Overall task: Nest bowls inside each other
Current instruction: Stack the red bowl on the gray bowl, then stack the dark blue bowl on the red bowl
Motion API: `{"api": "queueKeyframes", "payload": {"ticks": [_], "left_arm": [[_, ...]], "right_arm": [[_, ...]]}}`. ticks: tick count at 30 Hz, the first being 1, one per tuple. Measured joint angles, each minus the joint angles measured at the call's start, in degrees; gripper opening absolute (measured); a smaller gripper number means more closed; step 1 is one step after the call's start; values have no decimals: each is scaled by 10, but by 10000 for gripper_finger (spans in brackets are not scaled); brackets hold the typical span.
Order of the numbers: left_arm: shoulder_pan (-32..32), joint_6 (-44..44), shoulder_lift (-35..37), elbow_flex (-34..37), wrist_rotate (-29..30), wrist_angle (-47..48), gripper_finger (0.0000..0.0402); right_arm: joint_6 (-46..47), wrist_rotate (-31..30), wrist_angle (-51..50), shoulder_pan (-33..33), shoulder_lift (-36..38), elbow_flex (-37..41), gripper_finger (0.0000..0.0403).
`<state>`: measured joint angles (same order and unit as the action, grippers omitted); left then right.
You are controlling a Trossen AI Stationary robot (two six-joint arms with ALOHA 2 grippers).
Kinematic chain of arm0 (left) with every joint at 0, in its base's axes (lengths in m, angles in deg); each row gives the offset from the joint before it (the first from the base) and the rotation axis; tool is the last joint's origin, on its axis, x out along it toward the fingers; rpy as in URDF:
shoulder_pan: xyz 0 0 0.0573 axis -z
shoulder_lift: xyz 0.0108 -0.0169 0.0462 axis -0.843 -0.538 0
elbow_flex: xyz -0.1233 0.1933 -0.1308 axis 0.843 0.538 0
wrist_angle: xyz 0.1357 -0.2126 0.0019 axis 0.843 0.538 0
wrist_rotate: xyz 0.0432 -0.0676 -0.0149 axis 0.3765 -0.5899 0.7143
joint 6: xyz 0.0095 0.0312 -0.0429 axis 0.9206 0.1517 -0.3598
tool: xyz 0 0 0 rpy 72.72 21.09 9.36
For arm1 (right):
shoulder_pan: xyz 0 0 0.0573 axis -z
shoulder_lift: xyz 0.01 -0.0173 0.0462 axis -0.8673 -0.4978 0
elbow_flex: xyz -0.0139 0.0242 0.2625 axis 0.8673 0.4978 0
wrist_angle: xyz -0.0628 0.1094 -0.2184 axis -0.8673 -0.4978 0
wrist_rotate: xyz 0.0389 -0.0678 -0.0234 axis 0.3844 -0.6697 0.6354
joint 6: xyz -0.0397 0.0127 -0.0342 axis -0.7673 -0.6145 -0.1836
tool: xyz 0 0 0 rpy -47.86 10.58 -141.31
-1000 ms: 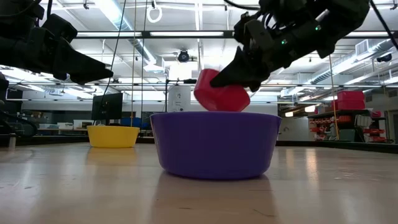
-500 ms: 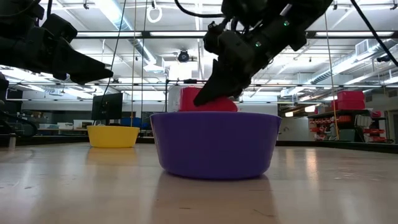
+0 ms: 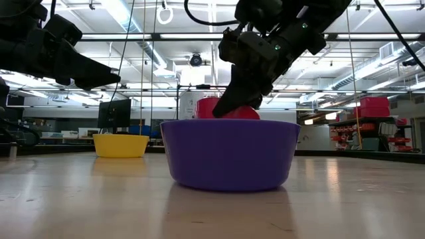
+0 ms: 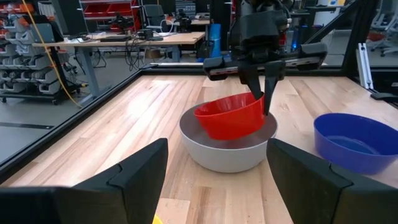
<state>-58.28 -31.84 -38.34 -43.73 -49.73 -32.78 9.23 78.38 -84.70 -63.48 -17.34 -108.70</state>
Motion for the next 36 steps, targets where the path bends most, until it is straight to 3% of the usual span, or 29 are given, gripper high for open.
{"api": "queueKeyframes", "payload": {"ticks": [10, 25, 31, 36], "left_arm": [[0, 0, 0, 0, 0, 0, 283], [0, 0, 0, 0, 0, 0, 283], [0, 0, 0, 0, 0, 0, 283], [0, 5, 0, 0, 0, 1, 283]], "right_arm": [[-10, -10, 2, 0, 0, 0, 6], [-6, -25, 4, 1, 0, 0, 151], [2, -24, 9, -2, 0, 0, 177], [10, -15, 50, -41, 0, 0, 187]]}}
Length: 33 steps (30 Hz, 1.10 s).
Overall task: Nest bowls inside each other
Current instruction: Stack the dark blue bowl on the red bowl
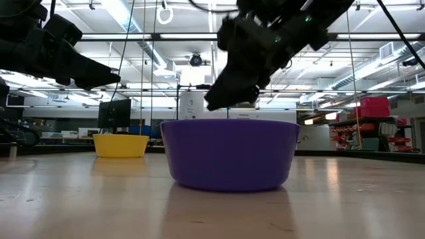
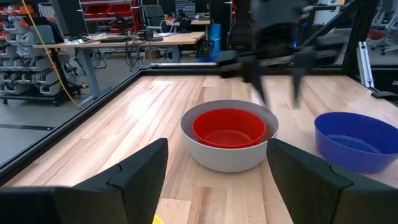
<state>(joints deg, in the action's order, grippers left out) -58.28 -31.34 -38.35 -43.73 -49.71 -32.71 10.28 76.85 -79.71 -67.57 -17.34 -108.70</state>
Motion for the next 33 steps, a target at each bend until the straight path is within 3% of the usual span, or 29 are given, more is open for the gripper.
{"api": "queueKeyframes", "payload": {"ticks": [18, 33], "left_arm": [[0, -5, 0, 0, -15, 1, 283], [0, -5, 0, 0, -15, 2, 283]], "right_arm": [[164, -98, -58, -143, 0, 0, 193], [191, -122, -80, -137, -9, 23, 206]]}}
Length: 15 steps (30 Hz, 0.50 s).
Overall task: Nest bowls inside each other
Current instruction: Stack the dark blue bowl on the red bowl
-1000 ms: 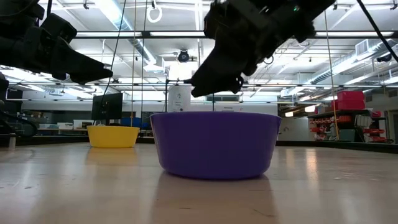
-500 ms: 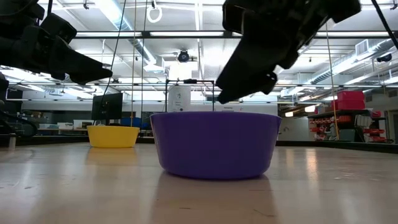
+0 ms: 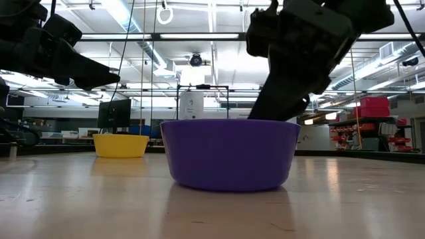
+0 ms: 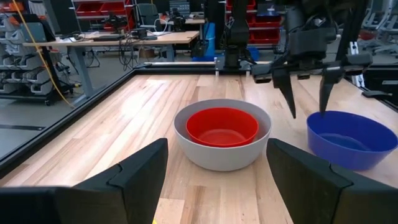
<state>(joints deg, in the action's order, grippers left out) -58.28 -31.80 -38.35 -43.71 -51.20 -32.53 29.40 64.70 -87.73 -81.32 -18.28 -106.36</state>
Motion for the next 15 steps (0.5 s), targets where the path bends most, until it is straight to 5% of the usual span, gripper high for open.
{"api": "queueKeyframes", "payload": {"ticks": [15], "left_arm": [[0, 0, 0, 0, 0, 0, 283]], "right_arm": [[4, 8, 25, 6, -31, 3, 190]]}}
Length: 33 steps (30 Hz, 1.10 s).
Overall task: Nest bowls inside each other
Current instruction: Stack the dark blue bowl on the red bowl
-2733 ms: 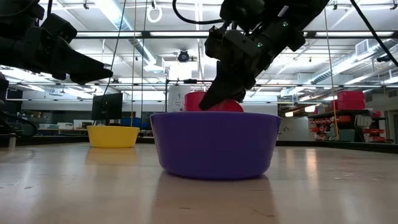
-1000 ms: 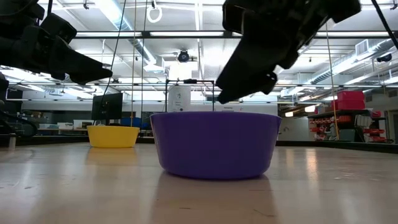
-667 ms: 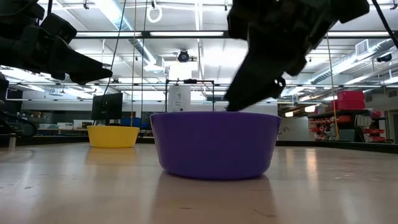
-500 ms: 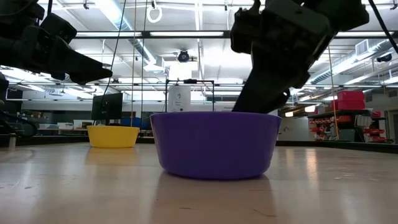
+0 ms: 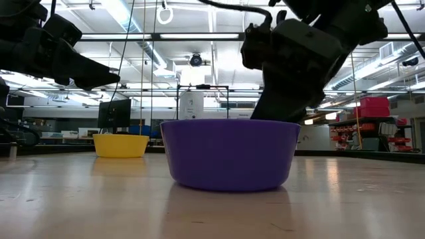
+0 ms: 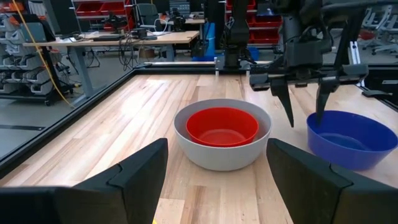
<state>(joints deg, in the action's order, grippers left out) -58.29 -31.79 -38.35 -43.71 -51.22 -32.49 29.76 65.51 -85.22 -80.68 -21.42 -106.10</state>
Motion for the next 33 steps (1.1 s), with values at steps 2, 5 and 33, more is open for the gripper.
{"api": "queueKeyframes", "payload": {"ticks": [2, 5, 33], "left_arm": [[0, 0, 0, 0, 0, 0, 283], [0, 0, 0, 0, 0, 0, 283], [0, 0, 0, 0, -2, 0, 283]], "right_arm": [[5, 0, 2, 0, -4, 0, 183], [5, 3, 8, 0, -6, 0, 157], [-179, -101, 145, 58, 7, -7, 2]]}}
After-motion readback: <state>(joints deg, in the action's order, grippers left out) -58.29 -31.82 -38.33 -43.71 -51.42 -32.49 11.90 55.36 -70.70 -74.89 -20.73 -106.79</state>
